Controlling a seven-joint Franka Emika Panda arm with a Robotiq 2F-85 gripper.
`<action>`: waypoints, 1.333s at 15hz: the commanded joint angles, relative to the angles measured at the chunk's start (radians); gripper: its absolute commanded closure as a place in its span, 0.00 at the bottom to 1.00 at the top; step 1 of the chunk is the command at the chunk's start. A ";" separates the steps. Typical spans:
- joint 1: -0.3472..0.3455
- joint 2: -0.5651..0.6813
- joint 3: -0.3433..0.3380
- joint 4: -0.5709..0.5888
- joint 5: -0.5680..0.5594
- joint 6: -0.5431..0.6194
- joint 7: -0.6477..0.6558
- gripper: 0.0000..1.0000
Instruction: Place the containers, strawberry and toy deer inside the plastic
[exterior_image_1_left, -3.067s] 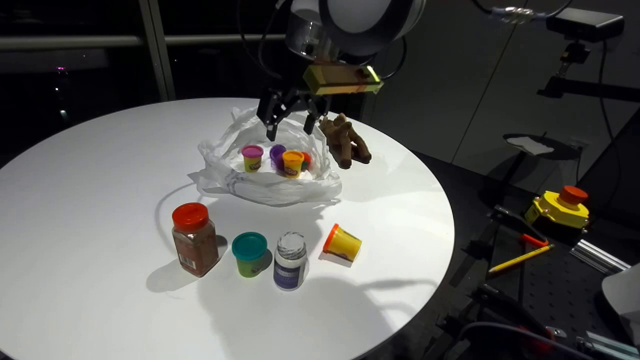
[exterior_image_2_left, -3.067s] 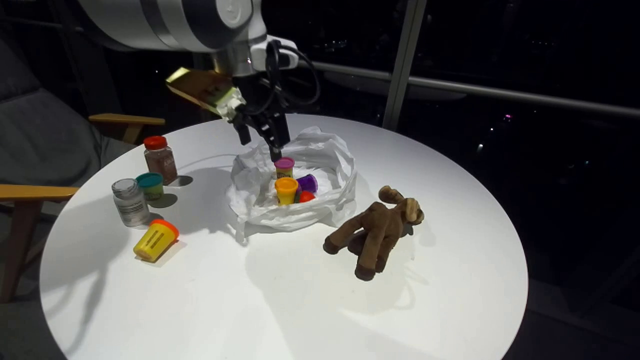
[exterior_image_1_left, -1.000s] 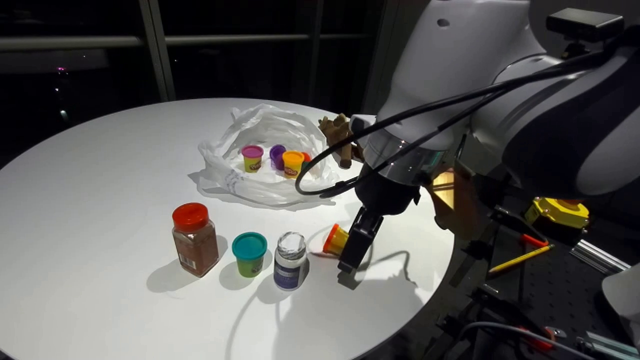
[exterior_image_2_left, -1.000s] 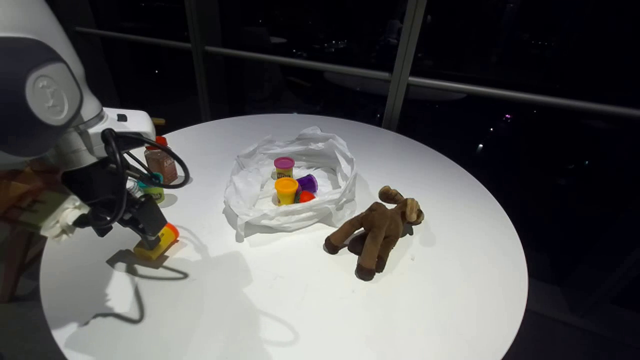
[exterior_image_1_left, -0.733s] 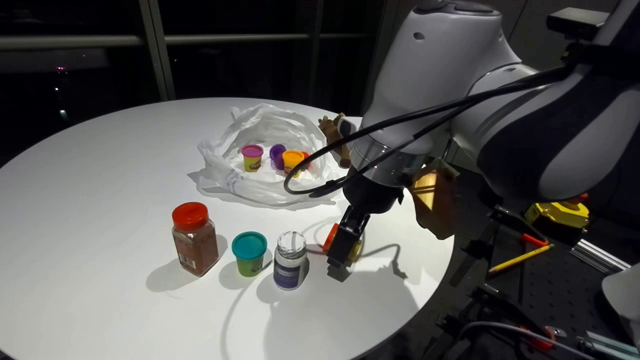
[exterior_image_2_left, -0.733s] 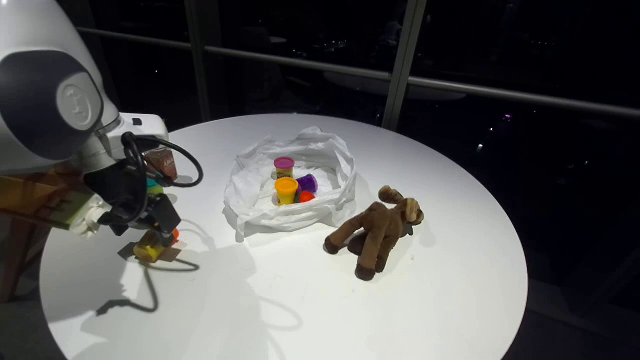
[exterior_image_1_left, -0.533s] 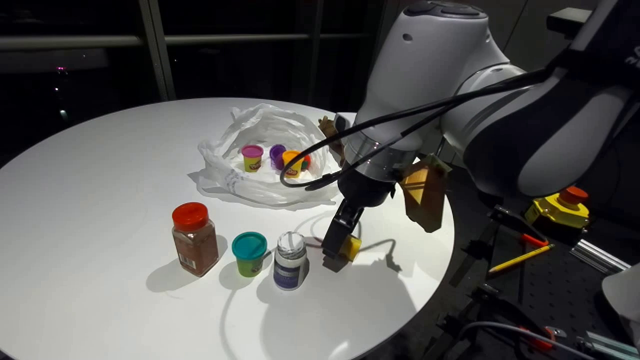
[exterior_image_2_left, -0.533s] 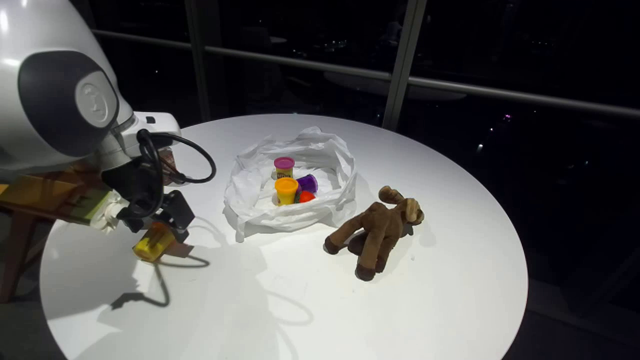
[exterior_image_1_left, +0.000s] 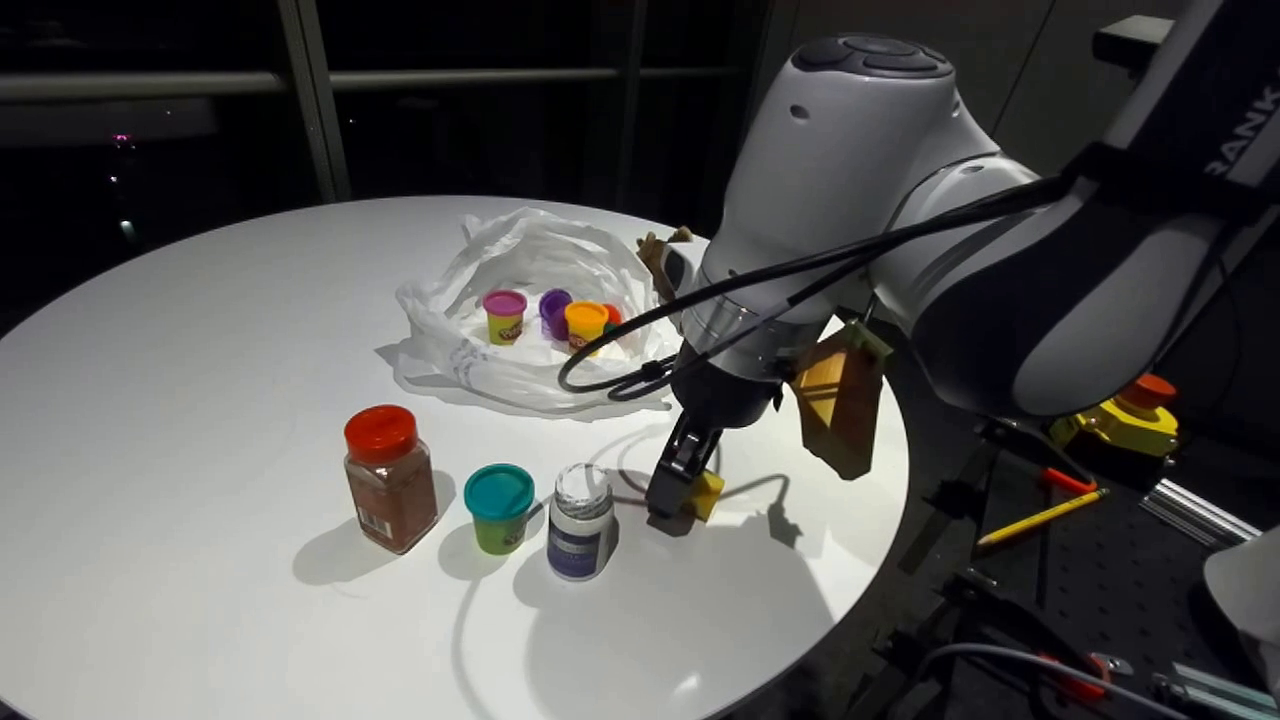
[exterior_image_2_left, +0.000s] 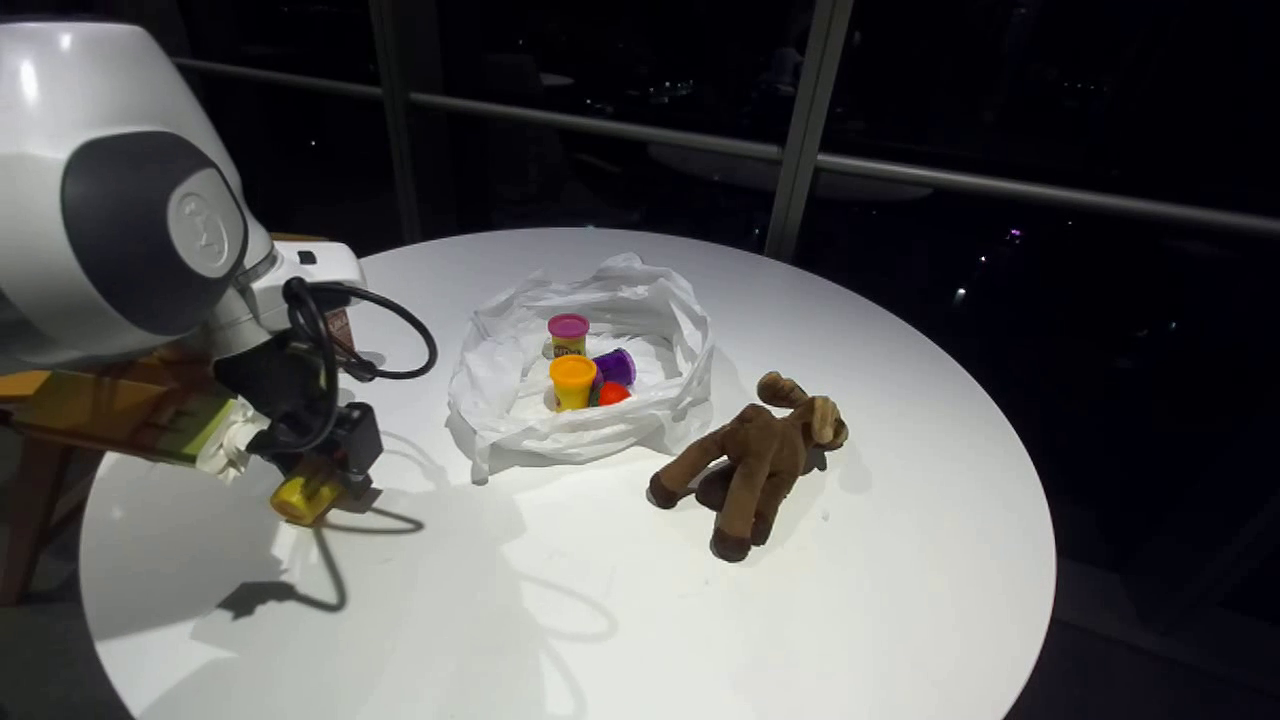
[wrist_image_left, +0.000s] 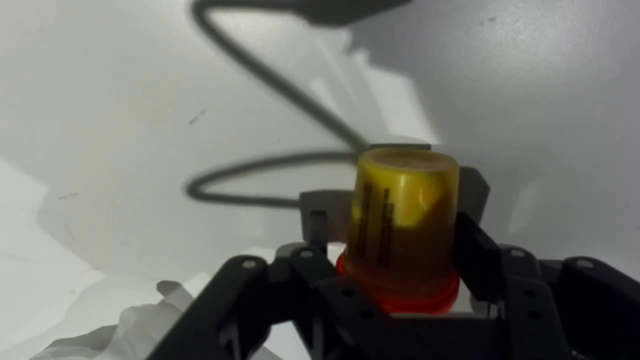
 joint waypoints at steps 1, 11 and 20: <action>0.052 -0.007 -0.060 0.018 -0.014 0.031 0.008 0.67; 0.301 -0.120 -0.444 0.094 0.028 0.033 0.077 0.74; 0.279 0.172 -0.340 0.325 0.351 0.057 0.193 0.74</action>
